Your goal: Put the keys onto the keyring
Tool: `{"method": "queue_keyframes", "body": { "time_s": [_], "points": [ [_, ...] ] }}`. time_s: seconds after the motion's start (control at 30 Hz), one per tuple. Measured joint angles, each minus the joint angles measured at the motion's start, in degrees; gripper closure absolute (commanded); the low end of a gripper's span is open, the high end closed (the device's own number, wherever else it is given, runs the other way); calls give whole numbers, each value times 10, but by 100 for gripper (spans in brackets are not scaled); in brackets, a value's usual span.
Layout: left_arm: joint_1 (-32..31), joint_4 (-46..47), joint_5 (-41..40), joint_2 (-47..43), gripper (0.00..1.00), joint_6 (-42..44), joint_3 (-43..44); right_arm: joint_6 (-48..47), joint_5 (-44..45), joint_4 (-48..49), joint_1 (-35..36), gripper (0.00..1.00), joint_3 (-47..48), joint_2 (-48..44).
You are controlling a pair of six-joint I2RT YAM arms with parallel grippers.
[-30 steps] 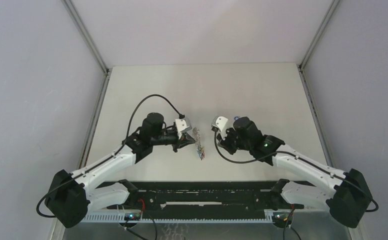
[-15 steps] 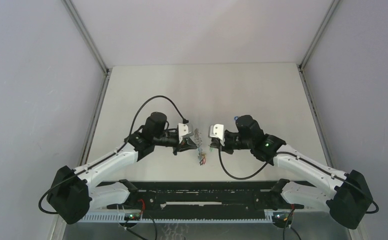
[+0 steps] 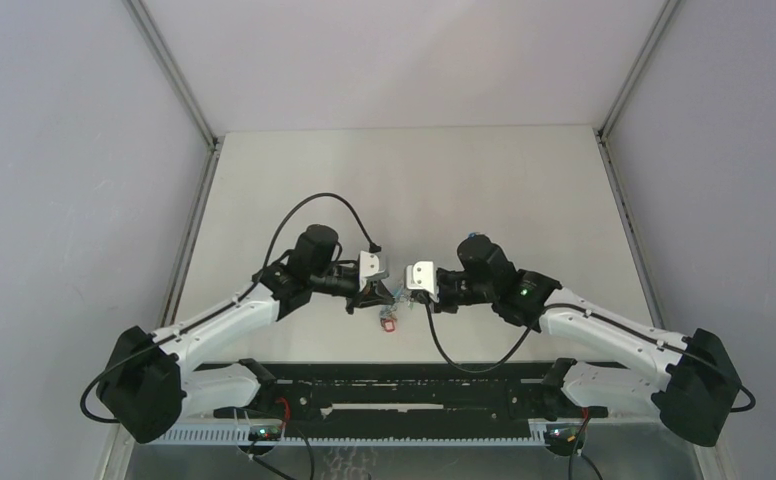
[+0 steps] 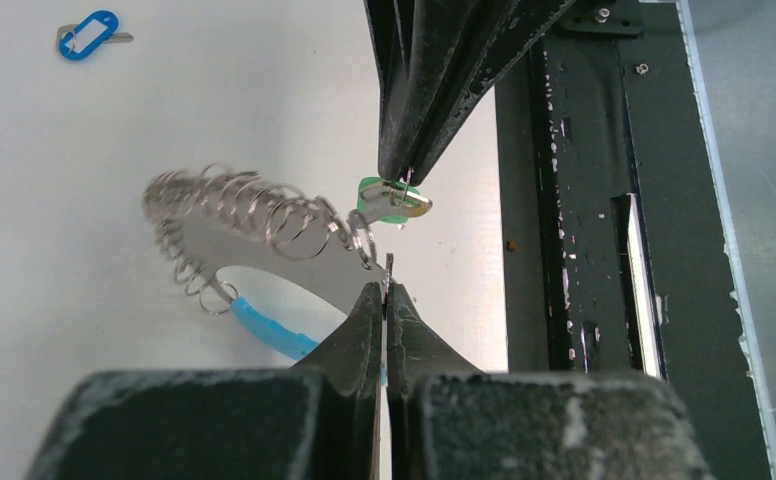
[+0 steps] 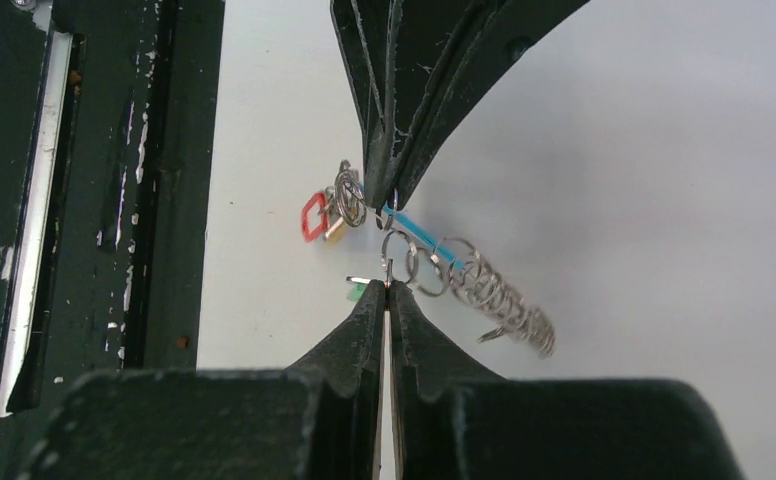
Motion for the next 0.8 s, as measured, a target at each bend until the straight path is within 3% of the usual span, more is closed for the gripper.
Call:
{"method": "queue_keyframes", "body": {
  "time_s": [0.8],
  "points": [
    [-1, 57, -1, -10, 100, -21, -1, 25, 32, 27, 8, 100, 10, 12]
  ]
}}
